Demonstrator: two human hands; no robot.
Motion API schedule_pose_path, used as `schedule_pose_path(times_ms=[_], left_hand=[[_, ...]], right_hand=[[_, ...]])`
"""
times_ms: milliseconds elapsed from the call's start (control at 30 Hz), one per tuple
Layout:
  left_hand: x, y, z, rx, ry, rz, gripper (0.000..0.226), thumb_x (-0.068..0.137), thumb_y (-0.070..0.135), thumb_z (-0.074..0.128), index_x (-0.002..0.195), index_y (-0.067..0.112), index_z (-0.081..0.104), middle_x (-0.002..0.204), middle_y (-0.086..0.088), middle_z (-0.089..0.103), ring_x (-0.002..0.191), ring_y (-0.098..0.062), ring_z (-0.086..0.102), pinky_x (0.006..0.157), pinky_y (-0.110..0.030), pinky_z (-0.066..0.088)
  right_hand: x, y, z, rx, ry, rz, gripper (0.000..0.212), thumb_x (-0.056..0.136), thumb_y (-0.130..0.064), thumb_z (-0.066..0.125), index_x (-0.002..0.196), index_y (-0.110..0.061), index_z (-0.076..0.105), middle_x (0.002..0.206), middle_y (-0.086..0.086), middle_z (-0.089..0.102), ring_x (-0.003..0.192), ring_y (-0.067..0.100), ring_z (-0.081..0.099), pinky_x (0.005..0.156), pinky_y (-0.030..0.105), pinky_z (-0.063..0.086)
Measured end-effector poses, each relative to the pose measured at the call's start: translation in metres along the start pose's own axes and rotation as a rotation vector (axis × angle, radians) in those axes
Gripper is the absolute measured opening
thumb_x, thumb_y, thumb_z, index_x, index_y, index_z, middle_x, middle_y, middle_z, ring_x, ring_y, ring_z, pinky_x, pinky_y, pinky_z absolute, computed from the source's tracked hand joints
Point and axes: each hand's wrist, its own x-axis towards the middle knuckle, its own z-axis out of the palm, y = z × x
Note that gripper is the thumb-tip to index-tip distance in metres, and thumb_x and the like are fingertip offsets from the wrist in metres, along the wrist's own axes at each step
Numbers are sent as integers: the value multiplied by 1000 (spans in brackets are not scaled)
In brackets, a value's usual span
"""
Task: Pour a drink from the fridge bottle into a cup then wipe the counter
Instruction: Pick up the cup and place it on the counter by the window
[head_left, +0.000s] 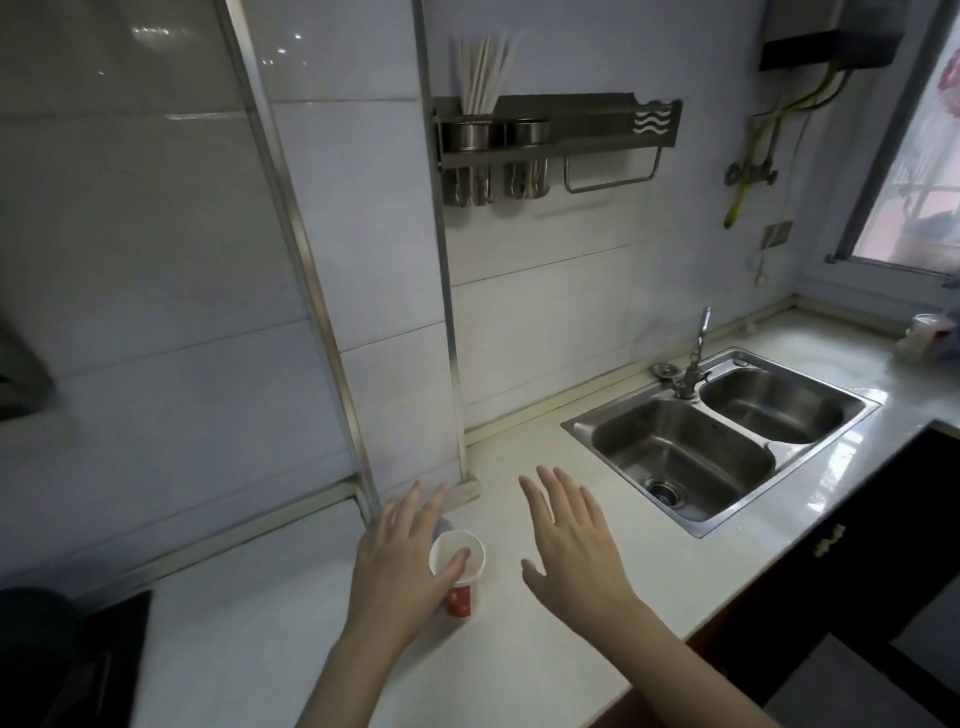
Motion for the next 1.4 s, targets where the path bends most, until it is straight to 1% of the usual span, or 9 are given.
schedule_pose_path(times_ms=[267,333,433,533,767,900,1067,1233,1400], left_hand=[[45,-16,31,-64,-94,-15,87,89,67,50,154,41,-1,165,10,1,152,-19,6,121,-40,15],[54,-20,40,-68,-129,2,88,88,66,51,154,41,-1,166,8,2,152,-20,7,121,-41,15],[69,-20,52,-68,-156,7,88,87,69,50,154,43,-1,166,7,4,151,-21,10,120,-43,20],[87,-19,58,-88,-156,-11,85,88,66,53,154,42,5,165,6,8,150,-22,15,119,-42,21],[74,-25,87,-83,-156,-99,92,85,63,61,156,34,9,164,3,14,148,-25,20,117,-45,27],[59,-27,110,-135,-150,-198,105,76,73,63,156,25,15,162,2,20,145,-24,28,111,-43,33],[47,-23,137,-185,-184,-331,123,66,76,69,156,18,9,162,-5,22,143,-28,33,104,-45,42],[37,-18,157,-265,-154,-439,116,67,65,78,154,24,14,154,-2,38,131,-29,48,92,-43,48],[35,-18,169,-364,-64,-508,110,67,58,83,151,29,18,149,4,44,126,-25,52,90,-40,48]], right_hand=[[45,-5,36,-63,-56,3,93,57,-45,84,137,-11,49,140,13,50,130,33,47,102,49,44],[53,-5,44,-68,-91,1,91,68,-44,77,144,-12,39,149,13,40,138,33,36,111,48,33],[65,-3,52,-63,-134,-32,85,87,-42,58,153,-15,12,160,10,12,147,29,7,120,44,10],[85,0,52,-54,-139,-60,83,92,-43,51,153,-15,2,161,9,1,148,27,-3,120,45,8],[88,3,98,8,-191,-177,84,87,-41,59,151,-10,15,159,12,14,147,29,8,119,44,15],[80,6,129,72,-232,-258,84,85,-39,63,149,-7,21,156,16,22,146,32,15,118,41,20],[78,15,169,149,-308,-281,88,83,-40,67,148,-5,20,154,17,23,144,32,17,117,41,23],[74,19,200,246,-327,-295,89,77,-38,76,144,-4,28,145,15,36,135,31,31,112,39,32],[74,17,223,380,-317,-293,77,75,-34,76,136,-4,39,133,13,47,122,29,44,101,36,39]])
